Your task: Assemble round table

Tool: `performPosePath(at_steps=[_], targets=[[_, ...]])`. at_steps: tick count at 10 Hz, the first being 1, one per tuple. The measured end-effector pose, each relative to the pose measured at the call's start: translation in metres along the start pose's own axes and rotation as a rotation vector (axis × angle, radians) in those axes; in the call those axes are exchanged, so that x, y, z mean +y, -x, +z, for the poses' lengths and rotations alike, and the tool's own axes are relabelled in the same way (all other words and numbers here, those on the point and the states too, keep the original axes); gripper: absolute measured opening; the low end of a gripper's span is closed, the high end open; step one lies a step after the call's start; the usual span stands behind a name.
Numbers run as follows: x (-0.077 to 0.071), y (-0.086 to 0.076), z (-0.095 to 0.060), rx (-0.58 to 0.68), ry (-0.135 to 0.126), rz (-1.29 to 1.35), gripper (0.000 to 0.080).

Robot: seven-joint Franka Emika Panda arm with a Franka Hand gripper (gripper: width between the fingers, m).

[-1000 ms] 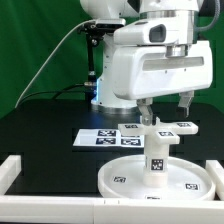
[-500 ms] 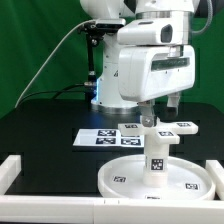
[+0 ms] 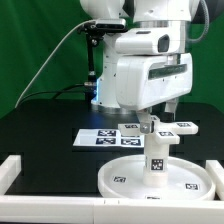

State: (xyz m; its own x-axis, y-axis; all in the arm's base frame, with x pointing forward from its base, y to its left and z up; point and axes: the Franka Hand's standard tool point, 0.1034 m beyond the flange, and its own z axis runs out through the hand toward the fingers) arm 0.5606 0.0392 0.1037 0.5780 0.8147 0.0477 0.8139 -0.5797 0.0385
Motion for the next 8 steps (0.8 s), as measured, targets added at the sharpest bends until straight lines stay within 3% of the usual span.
performPosePath(at_steps=[2, 3, 7, 8], targets=[[-0.0001, 0.0001, 0.0002, -0.001, -0.001, 0.026, 0.0640], [0.0000, 0.0001, 0.0002, 0.000, 0.000, 0.032, 0.0429], [-0.0001, 0.0000, 0.0002, 0.001, -0.001, 0.304, 0.0432], [0.0013, -0.0004, 0.0002, 0.011, 0.009, 0.410, 0.0432]])
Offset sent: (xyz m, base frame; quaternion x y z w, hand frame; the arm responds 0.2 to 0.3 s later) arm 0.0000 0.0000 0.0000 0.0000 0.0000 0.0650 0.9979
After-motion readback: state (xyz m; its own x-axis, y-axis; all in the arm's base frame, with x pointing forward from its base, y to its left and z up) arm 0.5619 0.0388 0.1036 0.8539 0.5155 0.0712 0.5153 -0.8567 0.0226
